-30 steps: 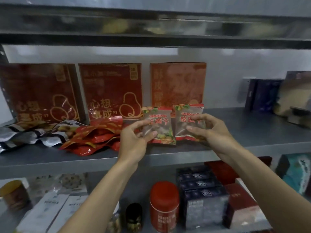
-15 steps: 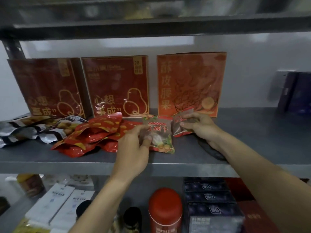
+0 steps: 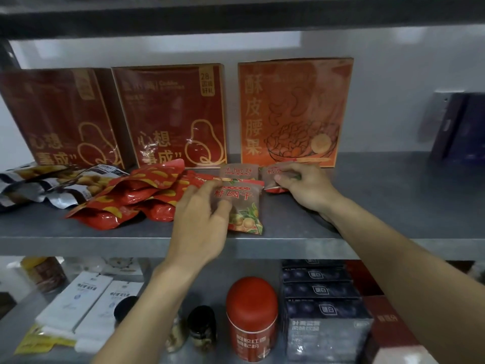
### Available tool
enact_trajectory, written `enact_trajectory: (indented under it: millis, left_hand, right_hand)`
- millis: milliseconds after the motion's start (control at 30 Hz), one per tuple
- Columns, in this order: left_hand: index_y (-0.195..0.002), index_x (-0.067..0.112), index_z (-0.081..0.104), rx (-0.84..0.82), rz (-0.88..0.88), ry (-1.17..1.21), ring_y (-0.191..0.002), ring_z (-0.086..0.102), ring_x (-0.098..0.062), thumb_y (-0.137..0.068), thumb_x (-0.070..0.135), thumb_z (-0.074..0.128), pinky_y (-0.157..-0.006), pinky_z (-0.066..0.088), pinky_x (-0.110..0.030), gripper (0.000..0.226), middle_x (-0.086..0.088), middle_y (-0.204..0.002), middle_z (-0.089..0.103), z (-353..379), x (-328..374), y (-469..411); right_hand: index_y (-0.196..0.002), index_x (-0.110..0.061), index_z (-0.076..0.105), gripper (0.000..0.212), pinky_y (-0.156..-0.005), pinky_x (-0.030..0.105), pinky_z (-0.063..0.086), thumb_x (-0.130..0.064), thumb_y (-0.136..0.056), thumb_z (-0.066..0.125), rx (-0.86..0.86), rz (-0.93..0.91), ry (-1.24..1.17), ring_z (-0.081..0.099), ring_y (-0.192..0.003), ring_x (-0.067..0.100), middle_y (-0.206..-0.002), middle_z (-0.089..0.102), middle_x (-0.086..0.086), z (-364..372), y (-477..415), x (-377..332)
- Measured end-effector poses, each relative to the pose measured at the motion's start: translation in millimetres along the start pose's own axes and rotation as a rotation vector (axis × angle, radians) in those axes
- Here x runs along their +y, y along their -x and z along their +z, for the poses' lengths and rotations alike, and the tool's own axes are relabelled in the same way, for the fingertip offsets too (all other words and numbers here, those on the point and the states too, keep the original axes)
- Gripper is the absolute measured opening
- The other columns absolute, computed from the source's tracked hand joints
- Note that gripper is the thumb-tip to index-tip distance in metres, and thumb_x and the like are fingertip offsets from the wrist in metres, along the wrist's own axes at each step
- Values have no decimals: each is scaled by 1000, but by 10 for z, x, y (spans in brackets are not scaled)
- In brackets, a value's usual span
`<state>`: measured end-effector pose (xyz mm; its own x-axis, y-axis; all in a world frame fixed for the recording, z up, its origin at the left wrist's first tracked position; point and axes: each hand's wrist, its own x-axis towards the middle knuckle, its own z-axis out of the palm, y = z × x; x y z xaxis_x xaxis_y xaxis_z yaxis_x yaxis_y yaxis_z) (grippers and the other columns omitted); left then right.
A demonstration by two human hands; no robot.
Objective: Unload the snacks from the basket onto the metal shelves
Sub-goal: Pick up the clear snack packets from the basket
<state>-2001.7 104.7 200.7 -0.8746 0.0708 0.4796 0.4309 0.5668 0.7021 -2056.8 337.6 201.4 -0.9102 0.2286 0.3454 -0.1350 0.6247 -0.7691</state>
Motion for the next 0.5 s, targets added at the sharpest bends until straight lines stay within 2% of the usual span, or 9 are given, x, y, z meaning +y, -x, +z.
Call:
enact_trajectory:
  millis: [100,167,333,433,500]
  left_hand:
    - [-131,24,58,19,11,-26,-92,44,-7,-95,28,56,-76,26,-14,36,2,-111,46,16,21,24]
    - [-132,23,57,19,21,-27,-96,43,-6,-94,27,57,-82,26,-12,38,3,-115,42,26,18,29]
    - [-130,18,59,22,63,-51,-114,45,-12,-93,23,58,-97,31,-19,37,4,-121,42,20,28,20]
    - [-127,14,60,-7,112,-121,-121,43,-14,-93,24,57,-98,27,-17,36,5,-124,45,-1,37,9]
    - [-127,15,61,-20,142,-196,-127,38,-17,-94,27,57,-101,25,-19,36,3,-133,48,-32,44,-12]
  right_hand:
    - [-118,-31,68,37,-109,41,41,-47,-86,64,-10,-1,38,50,-124,20,-121,64,0,-6,-1,-3]
    - [-120,-29,67,38,-109,42,40,-46,-86,64,-15,-4,59,50,-125,22,-123,64,1,-8,10,-17]
    - [-131,-23,61,50,-109,46,39,-47,-87,63,36,-42,204,48,-128,27,-133,59,7,-48,103,-132]
    - [-139,-18,53,51,-112,45,34,-37,-93,62,81,-172,295,45,-133,27,-140,54,9,-110,298,-308]
    - [-142,-17,49,51,-115,44,30,-34,-95,59,86,-276,368,40,-137,26,-144,50,8,-140,478,-434]
